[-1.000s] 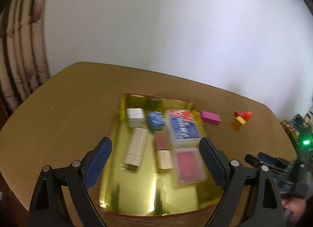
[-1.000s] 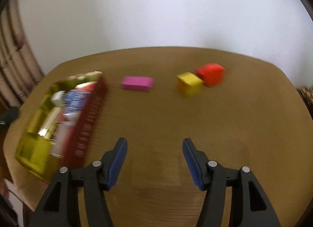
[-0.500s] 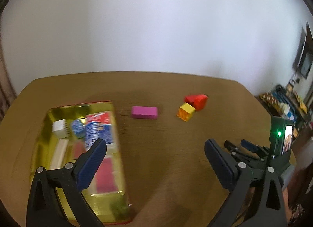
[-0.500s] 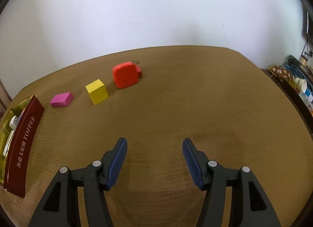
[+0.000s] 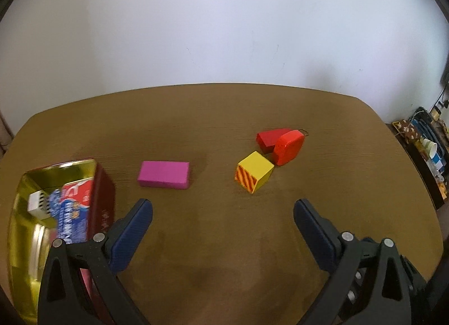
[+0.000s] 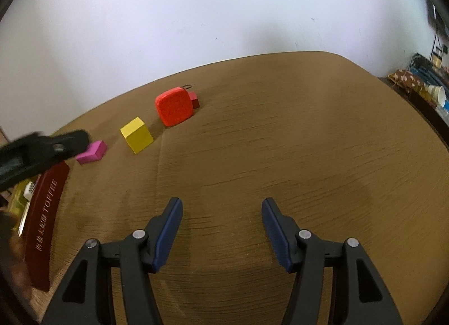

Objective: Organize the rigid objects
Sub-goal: 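Grasp the yellow striped cube with the left gripper while the right gripper moves toward the red tape measure, then grasp the red tape measure with the right gripper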

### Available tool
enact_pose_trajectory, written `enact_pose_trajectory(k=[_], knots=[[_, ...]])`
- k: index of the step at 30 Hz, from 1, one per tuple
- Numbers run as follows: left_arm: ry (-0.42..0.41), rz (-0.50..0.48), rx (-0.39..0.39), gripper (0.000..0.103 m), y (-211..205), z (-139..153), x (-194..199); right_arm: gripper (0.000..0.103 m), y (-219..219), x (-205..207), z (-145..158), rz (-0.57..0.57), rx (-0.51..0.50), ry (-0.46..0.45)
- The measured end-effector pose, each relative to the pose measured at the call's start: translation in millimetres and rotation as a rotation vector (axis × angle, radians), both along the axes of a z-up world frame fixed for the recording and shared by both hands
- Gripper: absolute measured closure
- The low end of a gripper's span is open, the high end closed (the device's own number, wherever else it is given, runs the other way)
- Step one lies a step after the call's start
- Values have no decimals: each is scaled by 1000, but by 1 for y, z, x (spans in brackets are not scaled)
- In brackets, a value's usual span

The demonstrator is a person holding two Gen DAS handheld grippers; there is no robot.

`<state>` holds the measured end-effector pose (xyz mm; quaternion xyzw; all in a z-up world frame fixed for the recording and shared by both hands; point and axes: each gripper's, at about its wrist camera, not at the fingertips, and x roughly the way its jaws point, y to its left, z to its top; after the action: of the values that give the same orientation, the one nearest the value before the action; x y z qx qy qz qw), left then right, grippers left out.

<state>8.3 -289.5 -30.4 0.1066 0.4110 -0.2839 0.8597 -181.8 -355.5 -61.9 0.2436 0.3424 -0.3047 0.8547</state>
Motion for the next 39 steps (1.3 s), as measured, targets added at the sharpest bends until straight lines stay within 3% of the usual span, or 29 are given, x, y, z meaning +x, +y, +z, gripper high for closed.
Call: enact_pose_trajectory(k=[7,13,19,22,29,39], knots=[[2,-23,-38,4,-22,-17,14,42,-3,-2,-1,-10,26,-26],[-81,-80,-10,6,-44,-29,19,42,-4,-6,-1,-15,44,-43],[-108,-116,29,27,-53,-38,30,42,-3,-7,0,-17,47,-47],[-132,-129,37,33,-56,-40,31,42,-3,-8,0,-19,51,-52],[-61,-172,34,66,-60,-49,38,42,-2,-5,0,-33,48,-43],[-70,-174,48,66,-55,-51,30,42,-4,-3,-1,-37,54,-47]])
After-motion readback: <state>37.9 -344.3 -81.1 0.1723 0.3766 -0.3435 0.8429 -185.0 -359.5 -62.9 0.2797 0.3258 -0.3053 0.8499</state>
